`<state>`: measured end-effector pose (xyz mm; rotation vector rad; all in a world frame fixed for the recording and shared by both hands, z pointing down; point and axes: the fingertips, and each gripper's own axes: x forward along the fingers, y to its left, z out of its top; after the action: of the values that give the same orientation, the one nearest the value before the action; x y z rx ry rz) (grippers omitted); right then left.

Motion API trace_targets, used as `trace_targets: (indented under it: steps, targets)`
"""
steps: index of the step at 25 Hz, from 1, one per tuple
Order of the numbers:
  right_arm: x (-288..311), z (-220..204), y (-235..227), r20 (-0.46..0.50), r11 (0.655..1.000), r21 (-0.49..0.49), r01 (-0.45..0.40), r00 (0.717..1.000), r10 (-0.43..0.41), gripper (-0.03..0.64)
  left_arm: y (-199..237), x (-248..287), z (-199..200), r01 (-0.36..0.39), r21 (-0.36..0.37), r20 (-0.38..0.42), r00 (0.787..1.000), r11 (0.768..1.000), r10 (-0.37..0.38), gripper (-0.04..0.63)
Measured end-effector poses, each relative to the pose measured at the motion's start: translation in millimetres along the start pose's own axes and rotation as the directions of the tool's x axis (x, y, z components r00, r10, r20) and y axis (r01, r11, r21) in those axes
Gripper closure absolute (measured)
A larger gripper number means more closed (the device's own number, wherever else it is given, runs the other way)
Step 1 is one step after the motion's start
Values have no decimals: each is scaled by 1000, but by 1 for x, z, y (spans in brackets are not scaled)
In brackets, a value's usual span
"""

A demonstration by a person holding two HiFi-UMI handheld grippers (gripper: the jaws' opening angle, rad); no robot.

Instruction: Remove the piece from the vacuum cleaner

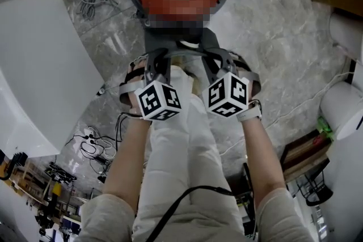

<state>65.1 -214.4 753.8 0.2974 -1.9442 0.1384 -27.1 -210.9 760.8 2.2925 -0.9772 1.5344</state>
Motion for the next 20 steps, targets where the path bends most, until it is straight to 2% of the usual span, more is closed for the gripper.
trace_targets:
  steps: [4, 8, 12, 20]
  targets:
    - [-9, 14, 3, 3, 997, -74, -2, 1000, 2, 580, -1, 13, -12, 18, -35, -21, 1000, 999, -19, 566]
    - [-12, 19, 5, 4, 985, -174, 19, 1000, -19, 578, -10, 22, -17, 67, -89, -39, 997, 994, -70, 566]
    - [-10, 12, 4, 10, 991, -132, 17, 1000, -16, 580, -13, 16, -14, 92, -110, -36, 995, 990, -96, 566]
    - [4, -14, -2, -5, 1000, -12, 14, 1000, -14, 578, -13, -17, 18, 59, -80, 11, 998, 995, -58, 566]
